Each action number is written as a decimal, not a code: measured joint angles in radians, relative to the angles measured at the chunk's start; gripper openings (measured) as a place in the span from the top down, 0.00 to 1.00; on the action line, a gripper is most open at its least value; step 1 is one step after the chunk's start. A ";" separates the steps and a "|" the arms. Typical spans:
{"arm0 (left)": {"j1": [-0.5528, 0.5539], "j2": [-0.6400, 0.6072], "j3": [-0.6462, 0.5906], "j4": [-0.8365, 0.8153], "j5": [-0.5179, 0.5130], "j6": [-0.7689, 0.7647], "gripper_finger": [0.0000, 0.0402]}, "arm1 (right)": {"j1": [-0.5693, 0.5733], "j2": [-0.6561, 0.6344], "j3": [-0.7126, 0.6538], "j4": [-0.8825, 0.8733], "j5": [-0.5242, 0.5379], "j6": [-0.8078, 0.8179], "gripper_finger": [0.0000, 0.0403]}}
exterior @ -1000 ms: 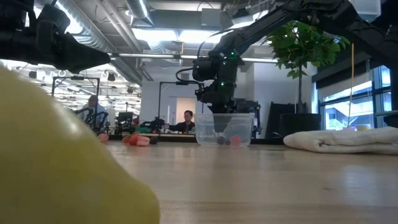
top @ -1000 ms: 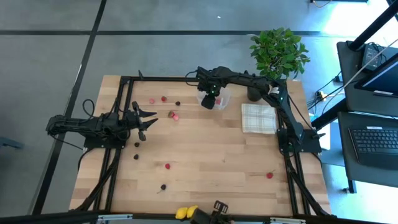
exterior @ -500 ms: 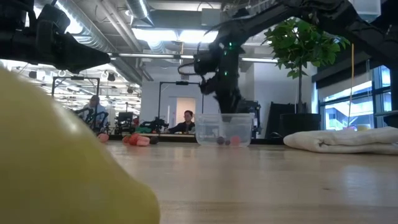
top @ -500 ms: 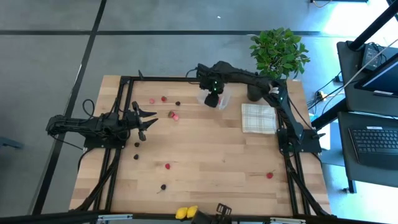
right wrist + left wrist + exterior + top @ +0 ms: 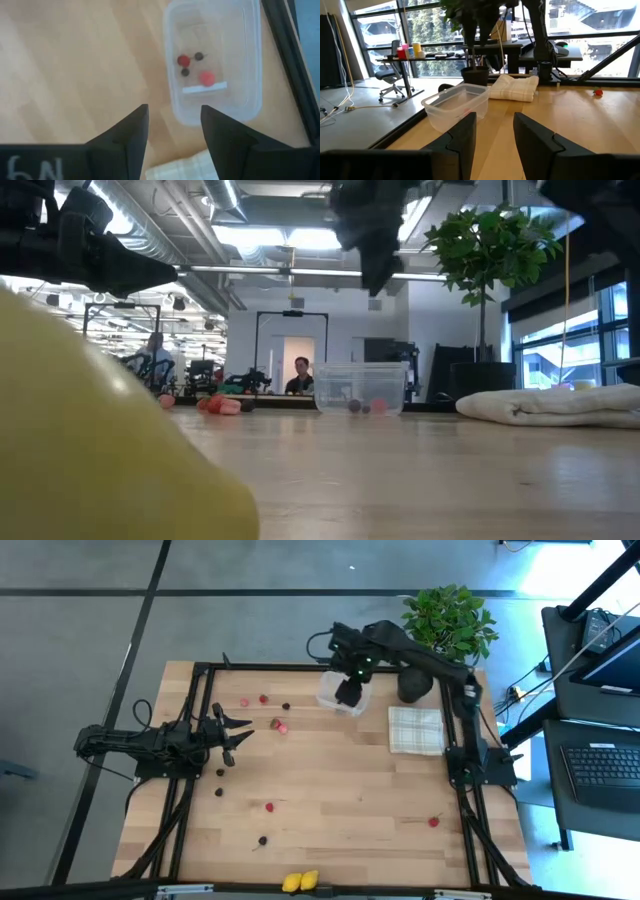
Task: Pick and placing Produce into tupperware
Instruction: Put the bottom strawberry into the transparent container
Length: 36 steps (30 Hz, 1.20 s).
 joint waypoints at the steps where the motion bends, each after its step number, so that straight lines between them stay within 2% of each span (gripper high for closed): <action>1: 0.000 0.000 0.000 0.000 0.000 0.000 0.69 | 0.014 -0.024 -0.021 0.001 0.002 0.009 0.56; 6: 0.000 0.000 0.000 0.000 0.002 -0.002 0.69 | 0.126 -0.165 -0.161 0.013 0.000 0.045 0.59; 10: 0.000 0.000 0.000 0.000 0.003 -0.002 0.69 | 0.237 -0.298 -0.343 0.081 0.002 0.125 0.61; 15: 0.000 0.000 0.000 0.000 0.004 -0.002 0.69 | 0.401 -0.483 -0.618 0.196 0.050 0.307 0.62; 19: 0.001 0.000 0.000 0.000 0.004 -0.002 0.69 | 0.538 -0.615 -0.844 0.212 0.124 0.476 0.62; 23: 0.001 0.000 0.000 0.000 0.004 -0.002 0.69 | 0.667 -0.716 -1.059 0.236 0.132 0.698 0.62; 27: 0.001 0.000 0.000 0.000 0.004 -0.001 0.69 | 0.787 -0.767 -1.238 0.310 0.097 0.943 0.62; 36: 0.001 0.000 0.000 0.000 0.004 -0.001 0.69 | 1.012 -0.776 -1.501 0.634 -0.015 1.304 0.62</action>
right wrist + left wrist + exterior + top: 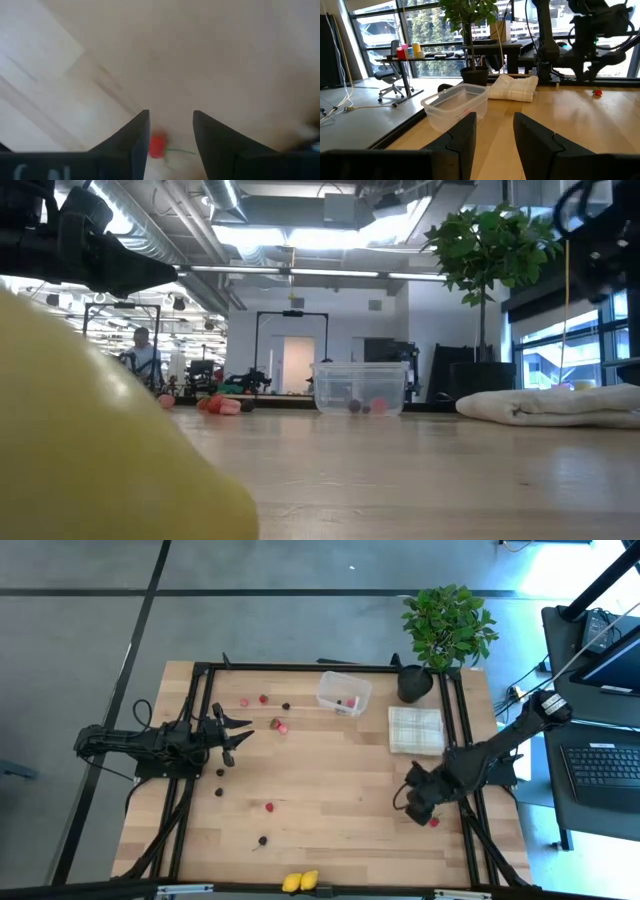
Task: Pick and placing Produce into tupperware
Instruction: Put the bottom strawberry into the transparent container
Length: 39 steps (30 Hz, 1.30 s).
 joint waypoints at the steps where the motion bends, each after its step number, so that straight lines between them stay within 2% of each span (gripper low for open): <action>1: 0.000 0.000 0.000 0.000 0.000 0.000 0.69 | 0.020 0.000 -0.016 0.035 0.001 0.030 0.62; 5: 0.000 0.000 0.000 0.000 0.000 0.000 0.69 | 0.082 0.000 -0.053 0.099 0.015 0.142 0.62; 11: 0.000 0.000 0.000 0.000 0.000 0.000 0.69 | 0.141 0.000 -0.074 0.098 0.017 0.209 0.62; 26: 0.000 0.000 0.000 0.000 0.000 0.000 0.69 | 0.145 0.000 -0.074 0.098 0.017 0.249 0.61; 34: 0.000 0.000 0.000 0.000 0.000 0.000 0.69 | 0.145 0.000 -0.074 0.092 0.014 0.249 0.45; 39: 0.000 0.000 0.000 0.000 0.000 0.000 0.69 | 0.145 0.000 -0.074 0.110 -0.037 0.247 0.36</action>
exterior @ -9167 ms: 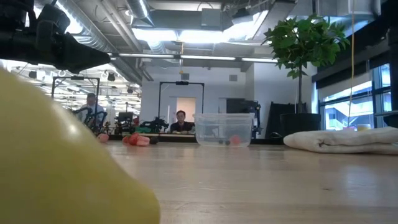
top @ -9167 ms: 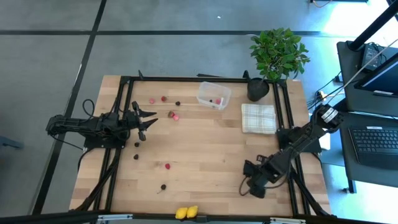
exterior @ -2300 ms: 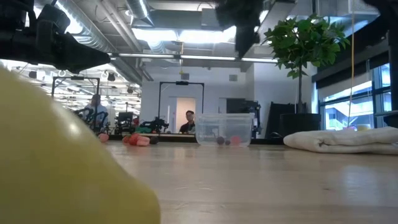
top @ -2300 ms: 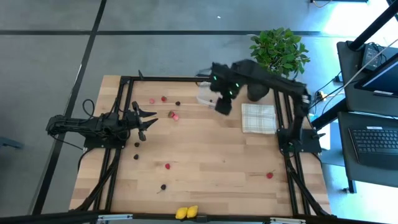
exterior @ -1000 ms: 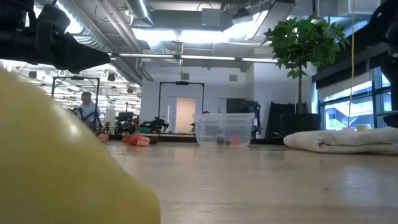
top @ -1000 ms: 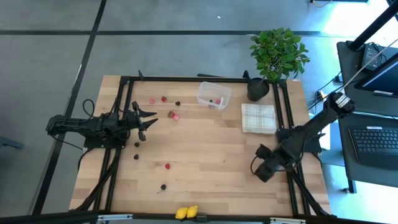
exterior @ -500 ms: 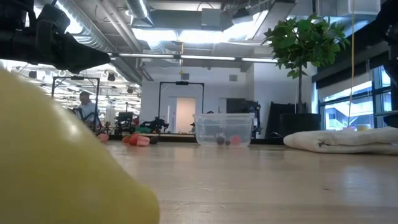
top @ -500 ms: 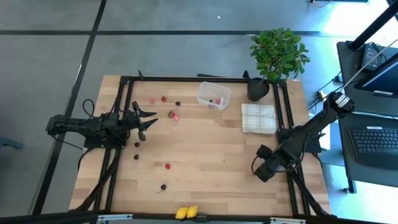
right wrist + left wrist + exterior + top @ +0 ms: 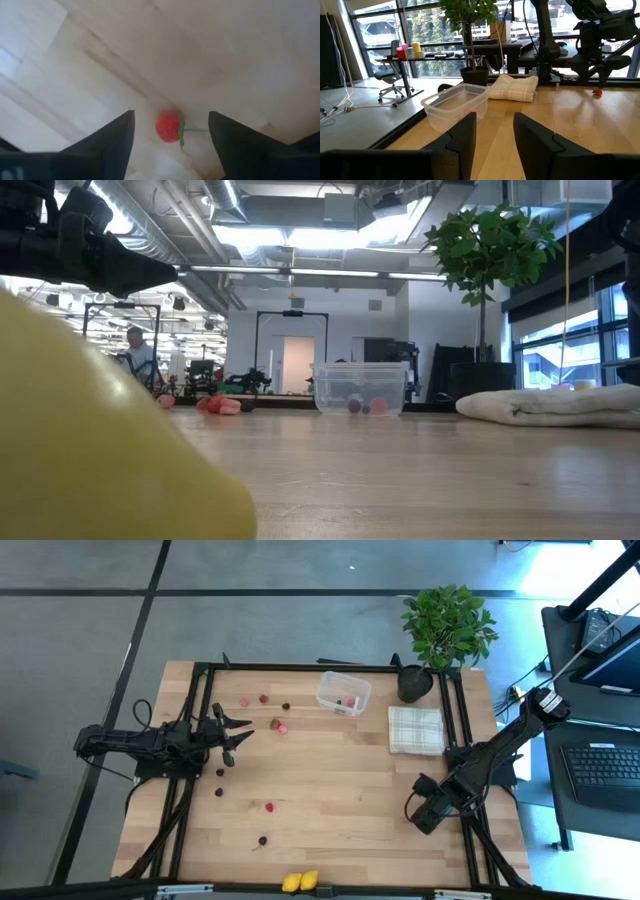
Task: Pick and placing Produce into tupperware
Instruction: Put the bottom strawberry into the transparent container
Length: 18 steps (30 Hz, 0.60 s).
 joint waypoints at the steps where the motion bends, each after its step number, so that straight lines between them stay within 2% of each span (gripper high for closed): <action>1: 0.000 0.000 0.000 0.000 0.000 0.000 0.69 | 0.000 0.000 0.000 0.008 -0.011 -0.001 0.35; 8: 0.000 0.000 0.000 0.000 0.000 0.000 0.69 | 0.000 0.000 0.000 0.057 -0.026 -0.034 0.32; 18: 0.000 0.000 0.000 0.000 0.000 0.000 0.69 | 0.000 0.000 0.000 0.028 -0.022 -0.269 0.32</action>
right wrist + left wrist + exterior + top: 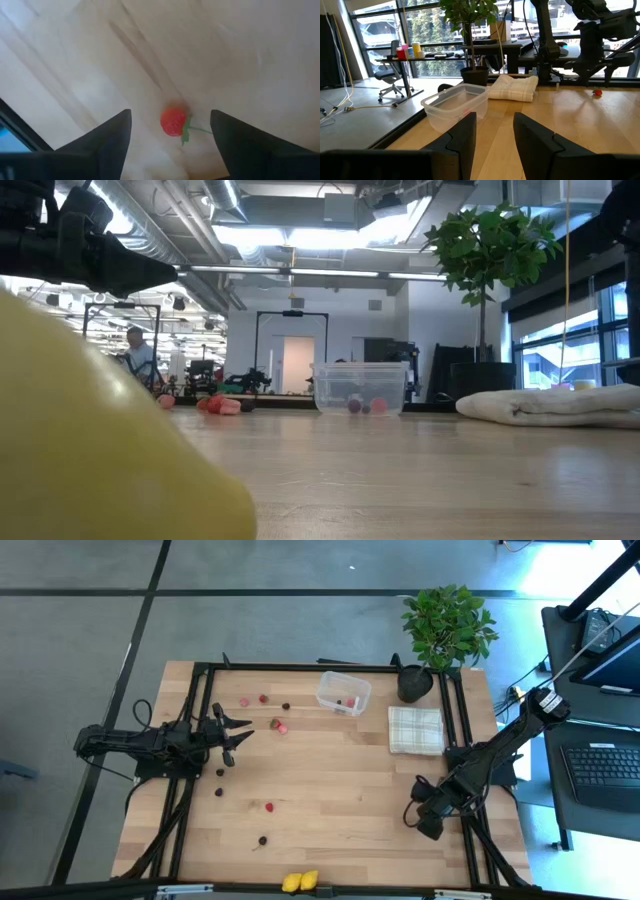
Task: Pick and placing Produce into tupperware
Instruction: Put the bottom strawberry into the transparent container
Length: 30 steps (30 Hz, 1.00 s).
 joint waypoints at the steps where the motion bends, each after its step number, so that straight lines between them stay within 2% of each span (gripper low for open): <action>1: 0.000 0.000 0.000 0.000 0.000 0.000 0.69 | 0.000 0.000 0.000 -0.001 0.000 -0.033 0.32; 11: 0.000 0.000 0.000 0.000 0.000 0.000 0.69 | 0.001 0.001 0.000 -0.010 0.010 -0.579 0.32; 15: 0.000 0.000 0.000 0.000 0.000 0.000 0.69 | 0.020 0.001 0.000 -0.011 0.053 -0.734 0.32; 25: 0.000 0.000 0.000 0.000 0.000 0.000 0.69 | 0.128 0.001 0.000 -0.011 0.062 -0.770 0.32; 30: 0.000 0.000 0.000 0.000 0.000 0.000 0.69 | 0.175 0.001 0.000 -0.010 0.135 -0.751 0.33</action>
